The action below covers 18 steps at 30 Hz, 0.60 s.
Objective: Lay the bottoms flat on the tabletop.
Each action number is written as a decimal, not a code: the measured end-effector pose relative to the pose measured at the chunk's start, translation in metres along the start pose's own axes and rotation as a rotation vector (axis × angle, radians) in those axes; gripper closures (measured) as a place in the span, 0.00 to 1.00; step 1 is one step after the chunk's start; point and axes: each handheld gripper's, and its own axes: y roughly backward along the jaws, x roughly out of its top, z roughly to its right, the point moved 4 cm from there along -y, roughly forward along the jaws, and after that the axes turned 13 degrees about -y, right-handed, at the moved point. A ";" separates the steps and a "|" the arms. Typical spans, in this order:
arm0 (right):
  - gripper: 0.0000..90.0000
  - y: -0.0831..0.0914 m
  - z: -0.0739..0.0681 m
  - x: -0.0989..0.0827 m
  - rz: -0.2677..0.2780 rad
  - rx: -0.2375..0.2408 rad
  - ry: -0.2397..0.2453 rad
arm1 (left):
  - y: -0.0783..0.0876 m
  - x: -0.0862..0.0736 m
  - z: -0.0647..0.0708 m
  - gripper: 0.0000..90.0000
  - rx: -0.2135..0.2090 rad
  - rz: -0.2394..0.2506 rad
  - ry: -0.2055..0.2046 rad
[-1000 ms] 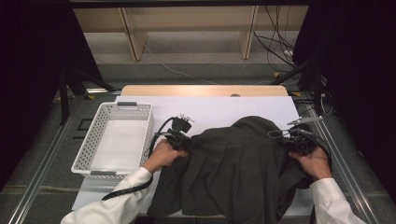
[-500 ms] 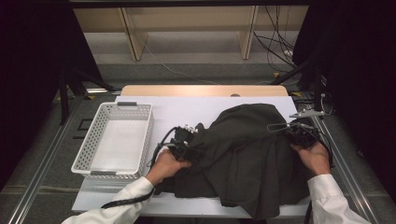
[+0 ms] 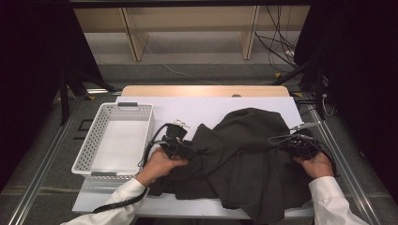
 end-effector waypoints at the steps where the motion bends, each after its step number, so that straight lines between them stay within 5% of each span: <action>1: 0.93 0.000 0.000 0.000 -0.003 0.002 -0.004 | 0.002 0.003 -0.006 0.44 0.018 0.004 0.011; 5: 0.86 -0.002 0.000 0.002 -0.005 0.003 -0.017 | -0.013 0.005 -0.024 0.41 0.051 -0.043 0.060; 11: 0.59 -0.006 0.000 0.001 -0.025 0.019 -0.031 | -0.060 -0.016 -0.036 0.29 0.087 -0.226 0.069; 13: 0.53 -0.010 0.001 0.000 -0.045 0.026 -0.036 | -0.073 -0.028 -0.037 0.26 0.050 -0.288 0.094; 15: 0.53 -0.014 0.002 -0.001 -0.058 0.036 -0.051 | -0.075 -0.031 -0.035 0.28 0.021 -0.264 0.075; 16: 0.54 -0.018 0.002 -0.002 -0.074 0.041 -0.063 | -0.074 -0.032 -0.033 0.46 -0.021 -0.245 0.078; 18: 0.60 -0.024 0.001 -0.005 -0.098 0.065 -0.075 | -0.073 -0.035 -0.029 0.60 -0.030 -0.232 0.059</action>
